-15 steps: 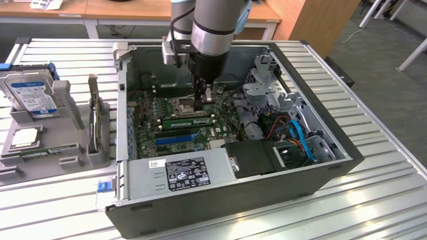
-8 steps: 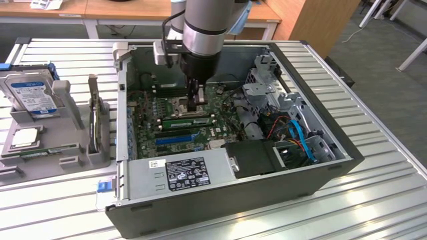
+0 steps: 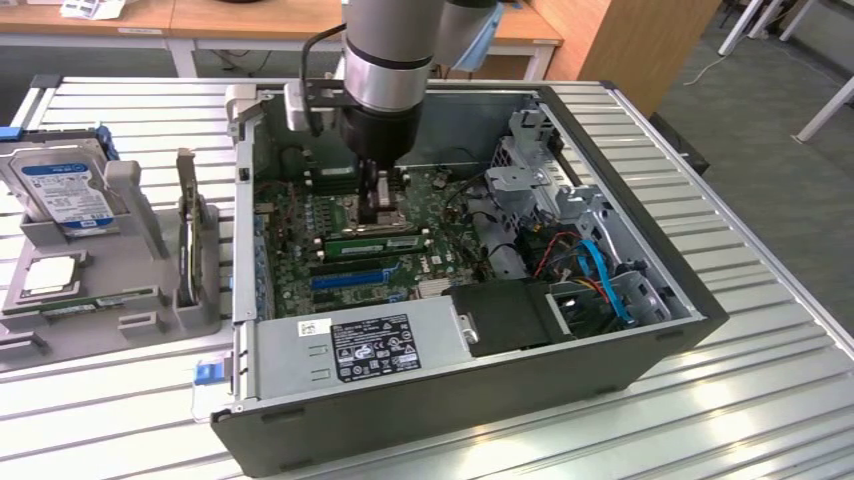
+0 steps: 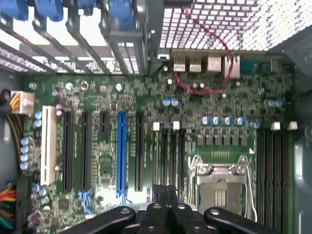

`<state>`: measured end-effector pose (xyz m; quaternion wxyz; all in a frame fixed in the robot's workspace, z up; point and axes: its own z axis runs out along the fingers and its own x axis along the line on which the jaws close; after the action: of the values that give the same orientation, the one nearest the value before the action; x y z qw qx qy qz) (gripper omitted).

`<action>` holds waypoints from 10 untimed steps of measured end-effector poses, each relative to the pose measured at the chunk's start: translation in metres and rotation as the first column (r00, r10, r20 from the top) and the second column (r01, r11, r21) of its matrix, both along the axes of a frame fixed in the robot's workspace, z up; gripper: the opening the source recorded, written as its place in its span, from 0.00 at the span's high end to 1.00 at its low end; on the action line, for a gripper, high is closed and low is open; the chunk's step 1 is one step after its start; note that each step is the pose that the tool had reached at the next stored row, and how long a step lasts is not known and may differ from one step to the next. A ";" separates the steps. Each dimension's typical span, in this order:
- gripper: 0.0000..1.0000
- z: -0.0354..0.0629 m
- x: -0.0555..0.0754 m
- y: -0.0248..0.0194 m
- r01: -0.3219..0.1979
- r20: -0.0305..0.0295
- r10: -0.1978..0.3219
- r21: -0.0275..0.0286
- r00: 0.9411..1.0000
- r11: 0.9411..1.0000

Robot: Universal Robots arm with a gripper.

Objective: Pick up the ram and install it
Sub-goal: 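Press down the ram until it locks into place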

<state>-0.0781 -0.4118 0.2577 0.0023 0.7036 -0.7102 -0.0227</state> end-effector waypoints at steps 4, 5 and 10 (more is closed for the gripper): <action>0.90 -0.0001 -0.009 0.0000 0.000 0.000 0.000 0.000 1.000 1.000; 0.90 -0.0001 -0.011 0.0000 0.000 0.000 0.000 0.000 1.000 1.000; 0.90 -0.0002 -0.016 0.0001 0.000 0.000 0.000 0.000 1.000 1.000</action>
<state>-0.0939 -0.4117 0.2576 0.0023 0.7035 -0.7103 -0.0228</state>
